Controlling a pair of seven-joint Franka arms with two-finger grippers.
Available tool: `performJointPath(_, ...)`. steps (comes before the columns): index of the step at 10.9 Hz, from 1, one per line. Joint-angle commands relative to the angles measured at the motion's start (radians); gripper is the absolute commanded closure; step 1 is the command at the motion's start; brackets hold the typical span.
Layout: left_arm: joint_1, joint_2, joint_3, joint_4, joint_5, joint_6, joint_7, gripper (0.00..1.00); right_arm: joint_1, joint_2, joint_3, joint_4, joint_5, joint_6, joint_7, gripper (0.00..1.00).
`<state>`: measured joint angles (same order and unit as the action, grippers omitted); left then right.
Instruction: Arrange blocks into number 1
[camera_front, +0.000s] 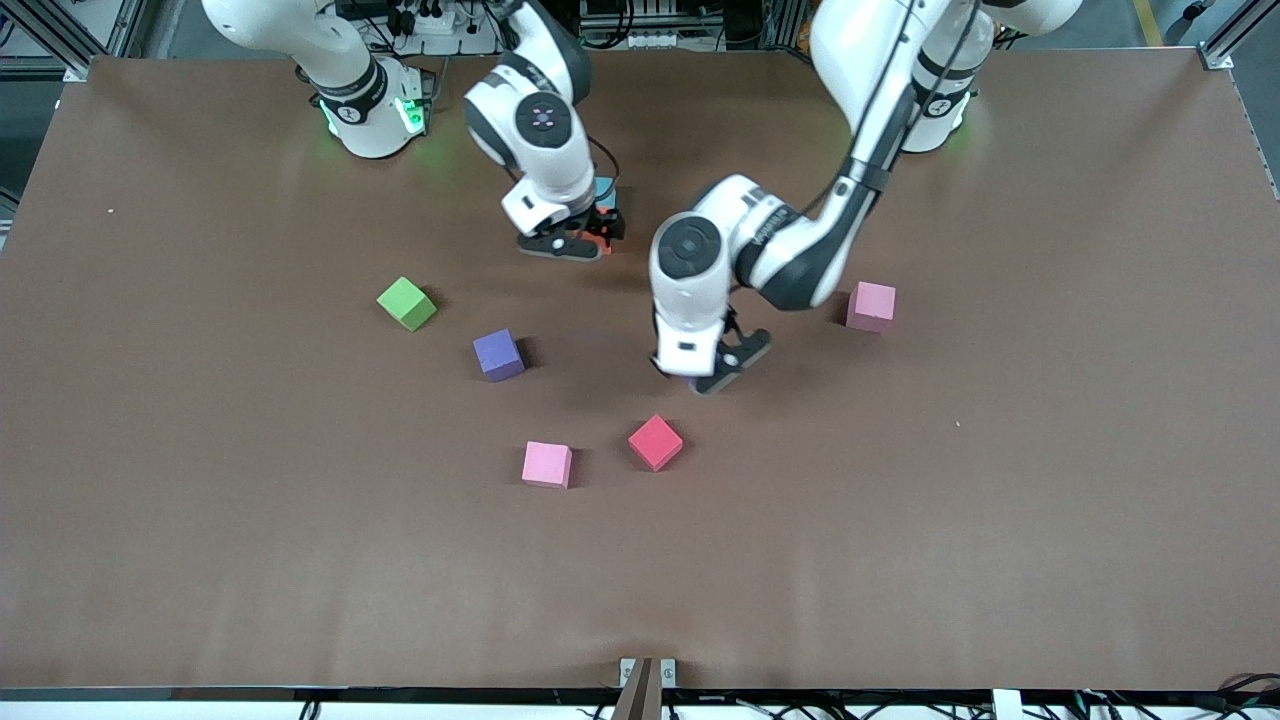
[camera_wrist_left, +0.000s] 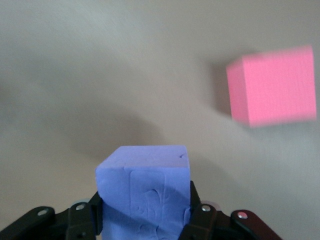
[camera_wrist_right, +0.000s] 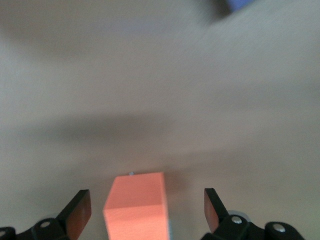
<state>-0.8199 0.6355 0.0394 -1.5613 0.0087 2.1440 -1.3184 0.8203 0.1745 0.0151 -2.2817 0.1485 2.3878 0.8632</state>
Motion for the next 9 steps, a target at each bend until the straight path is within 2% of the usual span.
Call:
performJointPath(1,-0.024,0.001,-0.062,-0.003,0.002,-0.006,0.191,1.0,-0.134,-0.13,0.014,-0.103,-0.015,-0.016,-0.164,0.0)
performJointPath(4,-0.031,0.044,-0.162,0.018,0.007,0.002,0.347,1.0,-0.326,-0.138,0.014,-0.101,-0.015,-0.032,-0.529,0.0)
performJointPath(5,-0.047,0.064,-0.183,0.021,0.008,0.007,0.428,1.0,-0.357,-0.129,0.014,-0.093,-0.015,-0.019,-0.591,0.0)
performJointPath(9,-0.163,0.163,-0.171,0.099,0.028,0.046,0.433,1.0,-0.432,-0.072,0.016,-0.027,-0.007,-0.009,-0.676,0.0)
